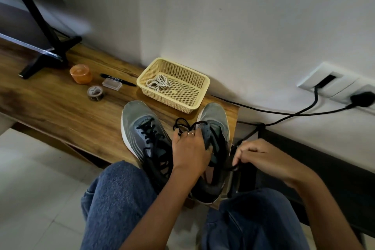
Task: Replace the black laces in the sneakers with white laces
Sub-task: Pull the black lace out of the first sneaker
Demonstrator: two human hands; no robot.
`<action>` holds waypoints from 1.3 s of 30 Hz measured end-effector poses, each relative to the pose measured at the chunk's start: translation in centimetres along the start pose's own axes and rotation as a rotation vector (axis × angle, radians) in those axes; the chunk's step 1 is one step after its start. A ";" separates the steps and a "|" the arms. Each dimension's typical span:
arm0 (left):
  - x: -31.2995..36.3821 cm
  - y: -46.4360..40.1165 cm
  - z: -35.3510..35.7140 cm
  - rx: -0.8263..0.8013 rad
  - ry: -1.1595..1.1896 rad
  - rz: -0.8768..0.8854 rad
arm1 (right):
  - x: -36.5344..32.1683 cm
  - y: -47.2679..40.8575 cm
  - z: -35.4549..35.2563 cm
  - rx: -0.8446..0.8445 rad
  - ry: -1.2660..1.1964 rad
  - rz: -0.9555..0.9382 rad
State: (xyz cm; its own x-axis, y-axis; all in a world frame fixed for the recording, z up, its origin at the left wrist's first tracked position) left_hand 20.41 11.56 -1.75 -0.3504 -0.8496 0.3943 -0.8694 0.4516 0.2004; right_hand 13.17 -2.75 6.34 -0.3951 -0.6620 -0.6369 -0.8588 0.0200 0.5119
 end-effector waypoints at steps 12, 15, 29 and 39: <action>0.5 -0.7 0.7 -0.138 0.280 0.060 | 1.5 -9.7 3.1 0.629 0.335 0.054; 0.6 -0.7 0.8 -0.132 0.294 0.051 | 1.4 -10.8 3.8 0.683 0.378 0.080; 1.5 -0.5 0.2 0.015 0.237 0.027 | 0.3 -9.5 3.0 0.523 0.065 0.198; 1.3 -0.6 0.5 0.041 0.217 0.008 | 1.3 -4.9 1.5 0.229 -0.305 0.039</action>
State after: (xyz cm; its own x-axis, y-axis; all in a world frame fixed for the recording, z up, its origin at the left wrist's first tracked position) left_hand 20.30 10.05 -1.85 -0.2774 -0.7655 0.5805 -0.8819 0.4427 0.1623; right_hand 16.36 -2.59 2.13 -0.4783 -0.4045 -0.7795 -0.8782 0.2304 0.4192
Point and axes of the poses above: each hand's wrist, its own y-axis away from the middle knuckle, its own z-axis out of the palm, x = y × z, the point moved 1 cm from there along -y, towards the middle knuckle, and after that the axes turned 3 degrees about y, right-handed, at the moved point
